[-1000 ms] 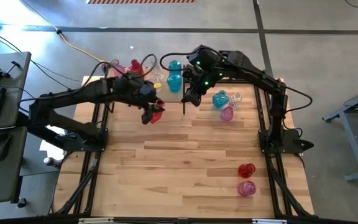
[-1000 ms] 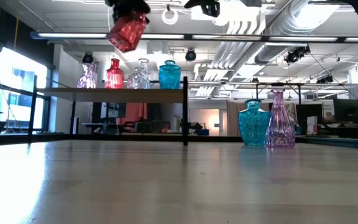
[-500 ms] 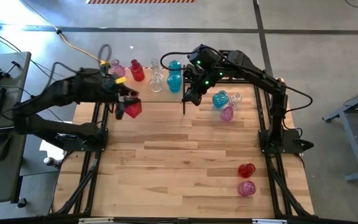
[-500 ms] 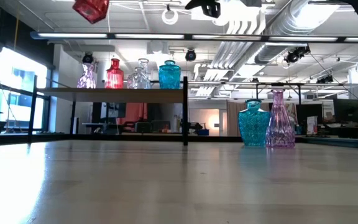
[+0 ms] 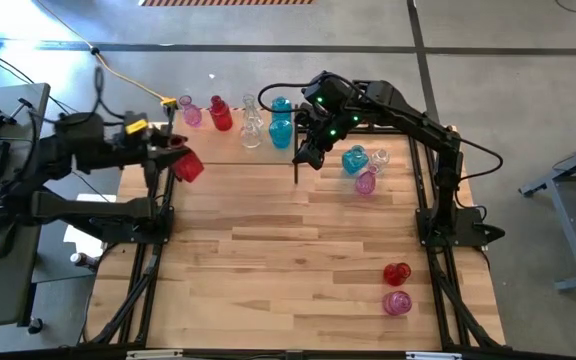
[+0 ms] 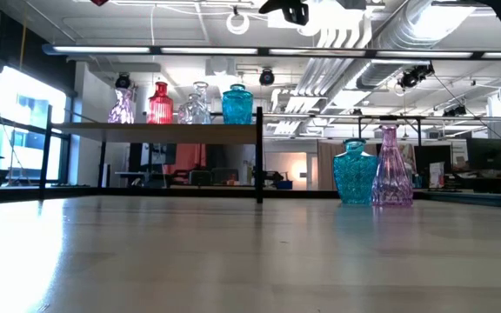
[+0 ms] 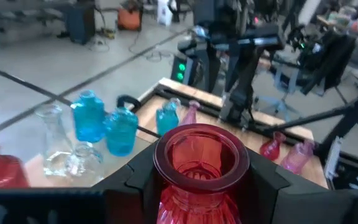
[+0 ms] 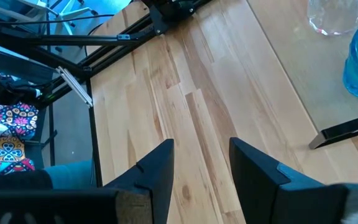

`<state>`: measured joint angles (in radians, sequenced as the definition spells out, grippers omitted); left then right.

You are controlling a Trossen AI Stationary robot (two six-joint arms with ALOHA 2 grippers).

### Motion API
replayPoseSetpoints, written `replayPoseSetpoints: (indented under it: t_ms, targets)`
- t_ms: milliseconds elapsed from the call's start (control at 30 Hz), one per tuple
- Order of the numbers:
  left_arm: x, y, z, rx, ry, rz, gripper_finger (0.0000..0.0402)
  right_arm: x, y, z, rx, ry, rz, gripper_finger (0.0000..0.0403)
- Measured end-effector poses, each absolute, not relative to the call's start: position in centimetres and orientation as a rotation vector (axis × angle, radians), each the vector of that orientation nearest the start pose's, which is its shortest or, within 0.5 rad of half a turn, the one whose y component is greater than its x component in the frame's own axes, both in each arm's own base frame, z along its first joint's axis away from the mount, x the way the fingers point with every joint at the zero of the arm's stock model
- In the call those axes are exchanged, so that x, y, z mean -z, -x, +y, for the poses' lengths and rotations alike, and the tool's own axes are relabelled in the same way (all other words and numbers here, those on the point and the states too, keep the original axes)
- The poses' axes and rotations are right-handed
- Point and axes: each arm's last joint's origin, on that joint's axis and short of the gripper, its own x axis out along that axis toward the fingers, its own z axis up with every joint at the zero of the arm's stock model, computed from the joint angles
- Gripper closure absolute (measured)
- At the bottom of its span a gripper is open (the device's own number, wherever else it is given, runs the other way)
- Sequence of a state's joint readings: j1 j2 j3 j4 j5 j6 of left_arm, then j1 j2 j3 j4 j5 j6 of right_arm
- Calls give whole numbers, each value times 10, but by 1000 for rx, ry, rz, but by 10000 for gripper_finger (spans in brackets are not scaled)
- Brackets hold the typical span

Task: Sort vases onto shelf
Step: Put the left red vase on the shelf aligned with the other red vase

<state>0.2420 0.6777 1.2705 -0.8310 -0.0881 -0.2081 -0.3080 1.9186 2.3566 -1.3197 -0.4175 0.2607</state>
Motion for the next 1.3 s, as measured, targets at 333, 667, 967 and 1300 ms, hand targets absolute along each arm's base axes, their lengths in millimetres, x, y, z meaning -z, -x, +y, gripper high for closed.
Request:
replayPoseSetpoints:
  t_ms: [333, 667, 967, 1300]
  targets:
    - [-406, -53, 19, -446, 217, 130, 255, -437, -353, -100, 6, -558, 839, 267]
    - [-347, -74, 25, -457, 199, 51, 255, -437, -353, -100, 7, -560, 840, 267]
    - [-307, -97, 32, -530, 125, 93, 254, -437, -353, -100, 24, -552, 841, 267]
    - [-288, -118, 41, -648, 2, 110, 254, -436, -353, -102, 85, -524, 841, 267]
